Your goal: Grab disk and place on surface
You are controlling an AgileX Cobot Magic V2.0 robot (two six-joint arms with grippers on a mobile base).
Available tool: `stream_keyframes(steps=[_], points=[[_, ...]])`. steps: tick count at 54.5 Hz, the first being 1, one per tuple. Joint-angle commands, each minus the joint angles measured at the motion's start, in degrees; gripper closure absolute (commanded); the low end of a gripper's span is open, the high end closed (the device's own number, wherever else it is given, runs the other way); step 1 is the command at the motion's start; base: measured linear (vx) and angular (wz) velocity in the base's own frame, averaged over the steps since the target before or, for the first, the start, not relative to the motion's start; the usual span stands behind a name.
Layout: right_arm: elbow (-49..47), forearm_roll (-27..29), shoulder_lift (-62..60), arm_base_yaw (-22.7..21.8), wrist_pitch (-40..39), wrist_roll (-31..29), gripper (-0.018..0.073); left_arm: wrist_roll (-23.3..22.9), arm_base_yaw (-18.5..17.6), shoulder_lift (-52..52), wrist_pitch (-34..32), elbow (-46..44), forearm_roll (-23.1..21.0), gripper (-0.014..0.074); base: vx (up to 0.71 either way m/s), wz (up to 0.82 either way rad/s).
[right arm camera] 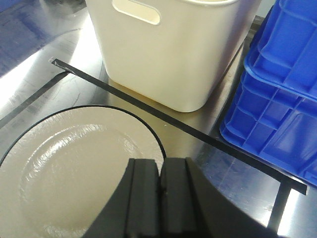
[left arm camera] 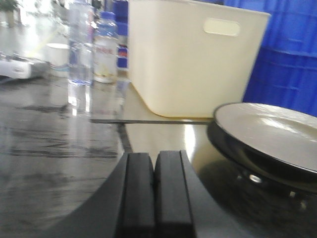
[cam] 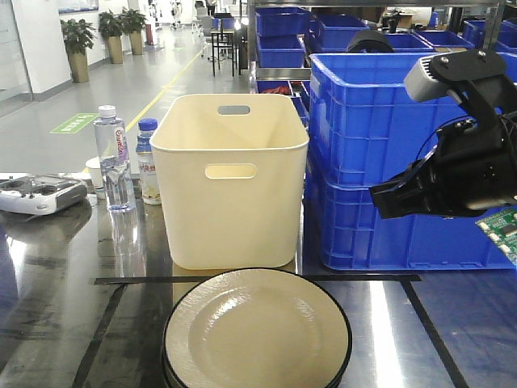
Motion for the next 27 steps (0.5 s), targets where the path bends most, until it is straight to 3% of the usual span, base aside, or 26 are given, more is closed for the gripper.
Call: stream_keyframes(steps=[1, 6, 10, 18, 27], points=[[-1.61, 0.70, -1.75, -0.30, -4.11, -0.35, 0.0571, -0.32, 5.45, -4.67, -4.00, 0.62, -0.19, 0.0604, 0.00, 0.00], [-1.61, 0.70, -1.75, -0.30, -3.76, -0.35, 0.0571, 0.28, 10.89, -10.82, -2.92, 3.73, -0.13, 0.0604, 0.00, 0.00], [-1.61, 0.70, -1.75, -0.30, -3.69, -0.35, 0.0571, 0.52, 12.97, -15.96, 0.90, 4.90, 0.00, 0.0604, 0.00, 0.00], [-1.61, 0.81, -1.63, -0.30, -3.59, -0.35, 0.0571, 1.81, 12.92, -15.10, 9.86, 4.73, 0.15, 0.0604, 0.00, 0.00], [-1.47, 0.72, -1.46, -0.30, -3.53, -0.35, 0.0571, 1.68, 12.92, -15.12, 10.70, 4.73, -0.22, 0.0604, 0.00, 0.00]])
